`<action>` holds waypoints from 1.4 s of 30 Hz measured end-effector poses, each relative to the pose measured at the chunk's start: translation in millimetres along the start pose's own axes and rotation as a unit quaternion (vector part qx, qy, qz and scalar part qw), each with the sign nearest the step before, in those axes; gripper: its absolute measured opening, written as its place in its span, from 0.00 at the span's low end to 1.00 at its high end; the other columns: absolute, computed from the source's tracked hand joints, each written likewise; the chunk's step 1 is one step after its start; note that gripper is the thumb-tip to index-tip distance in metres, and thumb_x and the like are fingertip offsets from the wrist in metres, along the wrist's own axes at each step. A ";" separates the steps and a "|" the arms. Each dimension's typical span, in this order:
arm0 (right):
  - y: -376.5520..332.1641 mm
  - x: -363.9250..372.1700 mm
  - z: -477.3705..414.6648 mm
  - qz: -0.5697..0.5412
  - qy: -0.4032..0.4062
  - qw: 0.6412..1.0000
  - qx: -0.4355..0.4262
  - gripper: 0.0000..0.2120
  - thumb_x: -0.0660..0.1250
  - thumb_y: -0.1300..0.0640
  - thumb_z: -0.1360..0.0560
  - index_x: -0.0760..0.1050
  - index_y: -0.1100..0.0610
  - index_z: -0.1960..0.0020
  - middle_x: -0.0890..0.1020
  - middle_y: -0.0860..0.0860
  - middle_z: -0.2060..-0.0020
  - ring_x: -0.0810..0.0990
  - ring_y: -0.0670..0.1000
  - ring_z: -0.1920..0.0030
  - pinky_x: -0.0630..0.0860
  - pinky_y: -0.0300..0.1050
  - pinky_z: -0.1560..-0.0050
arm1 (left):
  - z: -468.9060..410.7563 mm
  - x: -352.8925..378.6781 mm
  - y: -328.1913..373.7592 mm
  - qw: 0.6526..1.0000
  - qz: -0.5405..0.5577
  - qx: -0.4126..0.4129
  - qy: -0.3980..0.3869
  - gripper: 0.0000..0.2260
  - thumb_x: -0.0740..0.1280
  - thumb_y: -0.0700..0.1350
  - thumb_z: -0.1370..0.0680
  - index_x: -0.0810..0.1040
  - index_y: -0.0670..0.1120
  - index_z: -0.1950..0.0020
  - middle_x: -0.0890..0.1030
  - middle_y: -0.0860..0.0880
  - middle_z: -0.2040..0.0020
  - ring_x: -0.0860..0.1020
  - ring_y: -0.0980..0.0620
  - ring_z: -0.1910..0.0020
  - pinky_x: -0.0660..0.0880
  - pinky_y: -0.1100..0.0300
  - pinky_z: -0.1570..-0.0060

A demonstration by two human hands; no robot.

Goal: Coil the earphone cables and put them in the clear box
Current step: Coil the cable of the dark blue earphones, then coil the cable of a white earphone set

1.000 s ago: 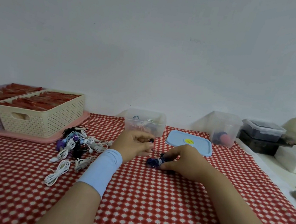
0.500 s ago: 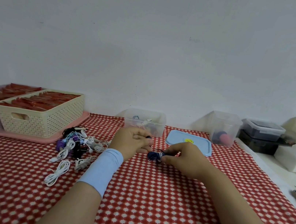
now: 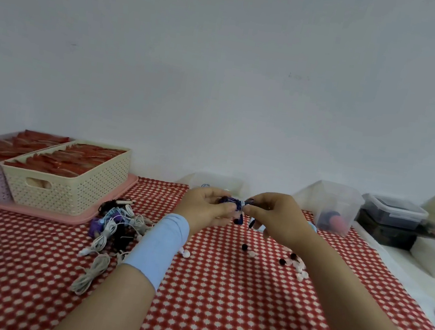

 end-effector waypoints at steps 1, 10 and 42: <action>-4.9 0.1 -8.7 0.007 -0.002 1.000 -0.005 0.02 0.73 0.54 0.23 0.84 0.52 0.53 0.86 0.52 0.63 0.85 0.56 0.61 0.83 0.49 0.63 | -6.8 -3.8 7.3 1.000 -0.024 0.013 0.007 0.13 0.71 0.34 0.25 0.79 0.40 0.41 0.83 0.44 0.46 0.85 0.49 0.54 0.83 0.57 0.54; -36.0 -2.1 -95.6 0.099 0.017 0.994 -0.042 0.05 0.73 0.60 0.25 0.84 0.54 0.50 0.84 0.46 0.61 0.78 0.41 0.65 0.76 0.38 0.59 | -79.1 -35.1 49.4 0.953 -0.272 0.095 0.093 0.11 0.74 0.41 0.26 0.84 0.50 0.45 0.84 0.52 0.51 0.81 0.55 0.52 0.77 0.61 0.46; -72.0 125.4 -45.6 0.279 -0.311 0.909 0.020 0.22 0.79 0.37 0.36 0.84 0.49 0.47 0.84 0.45 0.55 0.82 0.47 0.57 0.78 0.44 0.50 | -21.6 -96.1 11.2 0.807 -0.585 0.002 -0.081 0.10 0.64 0.44 0.20 0.82 0.47 0.42 0.81 0.48 0.42 0.79 0.46 0.44 0.75 0.53 0.42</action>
Point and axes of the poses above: each hand's wrist, its own z-axis away from the middle knuckle, its own x-axis out of the palm, y = z × x, the point moved 6 cm from there along -z, towards the middle knuckle
